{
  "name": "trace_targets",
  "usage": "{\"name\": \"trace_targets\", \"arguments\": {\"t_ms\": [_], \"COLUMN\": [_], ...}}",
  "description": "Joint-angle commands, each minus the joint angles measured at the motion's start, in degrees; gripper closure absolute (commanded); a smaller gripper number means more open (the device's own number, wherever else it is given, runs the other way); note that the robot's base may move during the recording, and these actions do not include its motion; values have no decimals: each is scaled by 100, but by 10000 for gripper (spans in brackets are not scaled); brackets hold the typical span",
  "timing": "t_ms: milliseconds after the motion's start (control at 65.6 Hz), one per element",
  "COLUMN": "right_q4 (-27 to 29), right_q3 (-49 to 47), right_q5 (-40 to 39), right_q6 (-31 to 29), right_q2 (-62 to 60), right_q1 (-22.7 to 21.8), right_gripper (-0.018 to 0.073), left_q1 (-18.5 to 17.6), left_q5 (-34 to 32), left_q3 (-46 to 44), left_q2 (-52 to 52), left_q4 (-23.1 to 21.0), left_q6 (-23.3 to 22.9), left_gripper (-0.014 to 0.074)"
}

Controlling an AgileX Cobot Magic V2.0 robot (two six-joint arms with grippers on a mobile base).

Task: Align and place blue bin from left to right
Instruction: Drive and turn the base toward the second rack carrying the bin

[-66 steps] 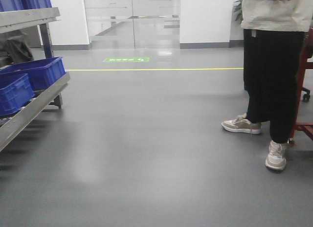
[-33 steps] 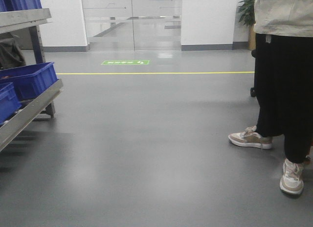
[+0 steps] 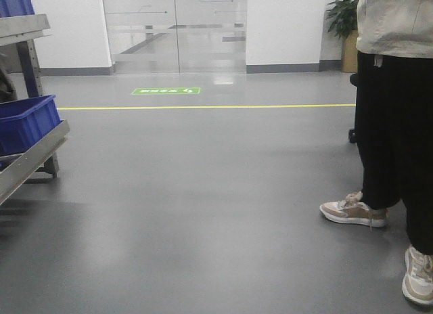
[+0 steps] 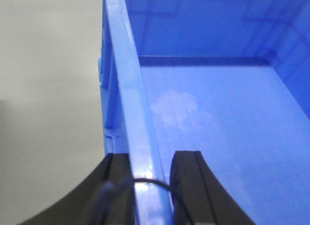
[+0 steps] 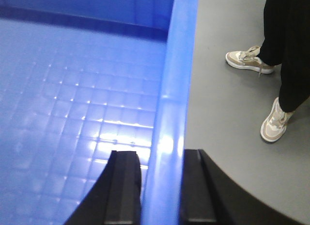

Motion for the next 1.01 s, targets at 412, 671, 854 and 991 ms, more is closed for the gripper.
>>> {"name": "trace_targets", "arguments": {"t_ms": [412, 671, 854, 991], "right_q4": [-43, -43, -43, -43], "right_q3": [-66, -66, -66, -66], "right_q5": [-642, -642, -642, -642], "right_q6": [-146, -146, -146, -146], "right_q2": [-108, -108, -108, -108], "right_q1": [24, 24, 24, 24], "right_gripper": [712, 712, 712, 712], "left_q1": [-38, -38, -38, -38], "left_q5": [-548, -548, -548, -548], "left_q3": [-86, -86, -86, -86], "left_q2": [-154, -154, -154, -154], "left_q4": [-169, -169, -169, -169], "left_q6": [127, 127, 127, 127], "left_gripper": [707, 707, 707, 707]}}
